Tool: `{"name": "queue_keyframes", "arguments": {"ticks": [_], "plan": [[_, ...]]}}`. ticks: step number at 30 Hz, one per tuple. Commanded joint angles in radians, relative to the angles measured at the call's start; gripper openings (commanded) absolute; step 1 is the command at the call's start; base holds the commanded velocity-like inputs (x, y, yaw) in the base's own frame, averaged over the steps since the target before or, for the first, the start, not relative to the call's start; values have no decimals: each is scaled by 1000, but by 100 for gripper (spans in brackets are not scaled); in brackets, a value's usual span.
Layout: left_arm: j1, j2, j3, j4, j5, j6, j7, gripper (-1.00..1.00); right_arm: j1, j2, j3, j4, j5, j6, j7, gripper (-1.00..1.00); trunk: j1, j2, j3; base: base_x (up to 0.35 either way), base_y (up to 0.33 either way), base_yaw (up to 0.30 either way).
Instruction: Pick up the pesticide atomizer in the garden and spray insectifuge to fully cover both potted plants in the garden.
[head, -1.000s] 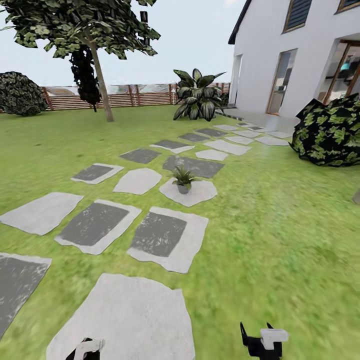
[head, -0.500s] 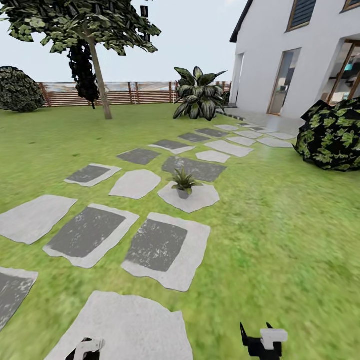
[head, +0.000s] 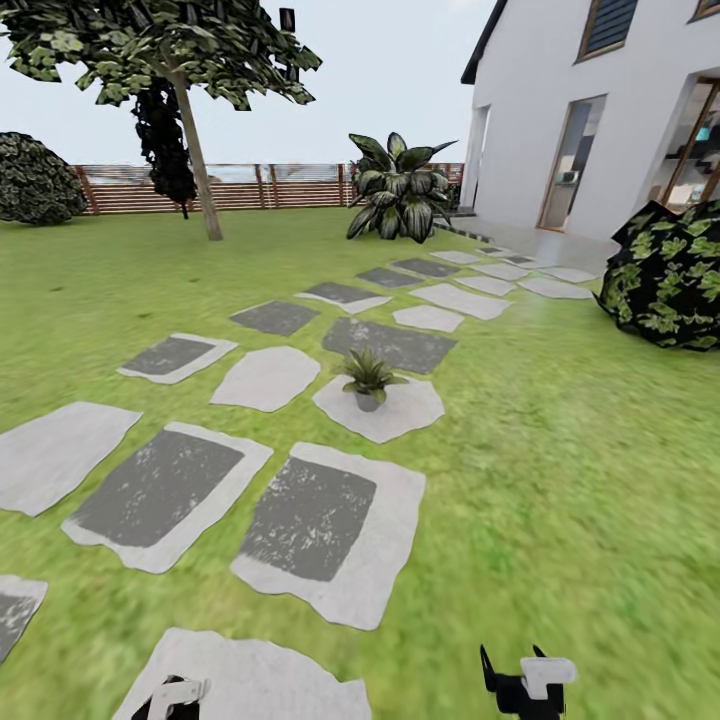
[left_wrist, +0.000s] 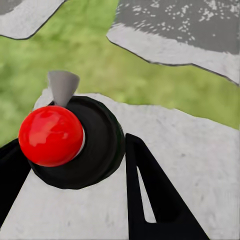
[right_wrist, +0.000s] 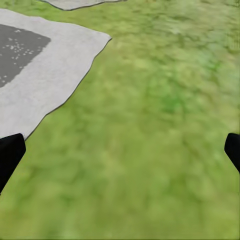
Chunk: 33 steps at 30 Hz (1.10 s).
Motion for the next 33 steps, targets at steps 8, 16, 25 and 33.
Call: {"name": "queue_keyframes", "arguments": {"ticks": [8, 16, 25, 33], "plan": [[-1, 0, 2, 1, 1, -3, 0, -100, -1, 0, -1, 1, 0, -3, 0, 100, 0, 0, -1, 339, 35, 0], [-1, 0, 2, 1, 1, -2, 0, -100, -1, 0, -1, 1, 0, -3, 0, 100, 0, 0, -1, 339, 76, 0], [-1, 0, 2, 1, -1, -3, 0, -100, -1, 0, -1, 1, 0, -3, 0, 100, 0, 0, -1, 339, 28, 0], [-1, 0, 2, 1, -1, -3, 0, -100, -1, 0, -1, 1, 0, -3, 0, 100, 0, 0, -1, 339, 1, 0]]}}
